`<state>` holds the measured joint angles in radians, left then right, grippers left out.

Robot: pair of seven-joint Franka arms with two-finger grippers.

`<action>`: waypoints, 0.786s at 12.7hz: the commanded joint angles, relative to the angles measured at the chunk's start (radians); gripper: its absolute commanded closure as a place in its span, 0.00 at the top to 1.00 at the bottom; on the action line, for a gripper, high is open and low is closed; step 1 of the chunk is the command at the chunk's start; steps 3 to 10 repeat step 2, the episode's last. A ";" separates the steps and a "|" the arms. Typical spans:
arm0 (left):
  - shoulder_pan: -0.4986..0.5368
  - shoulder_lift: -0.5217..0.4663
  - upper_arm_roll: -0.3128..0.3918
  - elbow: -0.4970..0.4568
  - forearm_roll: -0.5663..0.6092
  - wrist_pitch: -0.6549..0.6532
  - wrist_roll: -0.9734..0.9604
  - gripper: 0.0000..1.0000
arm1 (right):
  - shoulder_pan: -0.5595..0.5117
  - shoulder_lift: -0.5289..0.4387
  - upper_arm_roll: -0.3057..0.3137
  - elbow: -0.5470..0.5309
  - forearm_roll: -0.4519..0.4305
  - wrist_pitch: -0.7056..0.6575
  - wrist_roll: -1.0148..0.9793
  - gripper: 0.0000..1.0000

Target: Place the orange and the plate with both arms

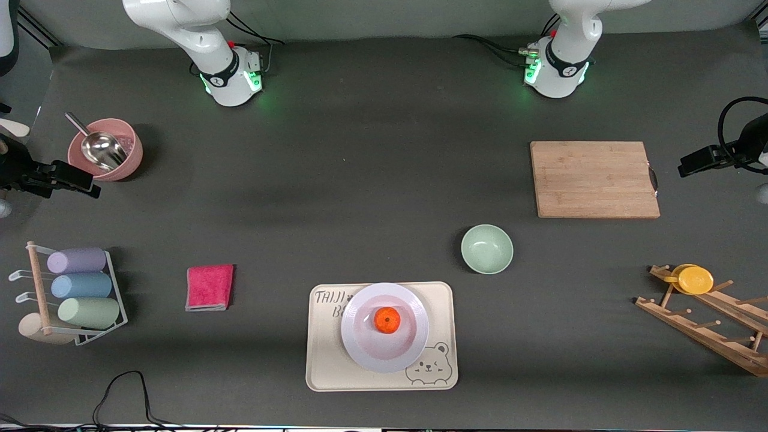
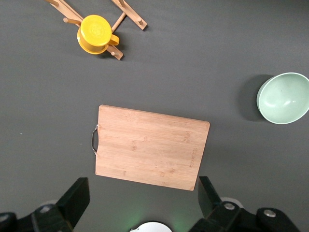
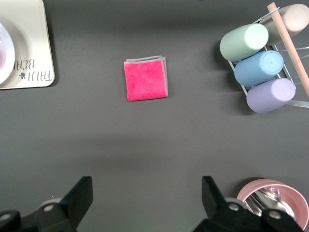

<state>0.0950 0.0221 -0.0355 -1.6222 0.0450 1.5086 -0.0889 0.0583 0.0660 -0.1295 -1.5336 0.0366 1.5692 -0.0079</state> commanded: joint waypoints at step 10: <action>0.009 -0.010 -0.009 0.015 0.012 -0.030 0.015 1.00 | 0.006 -0.026 0.005 -0.023 -0.043 0.006 0.034 1.00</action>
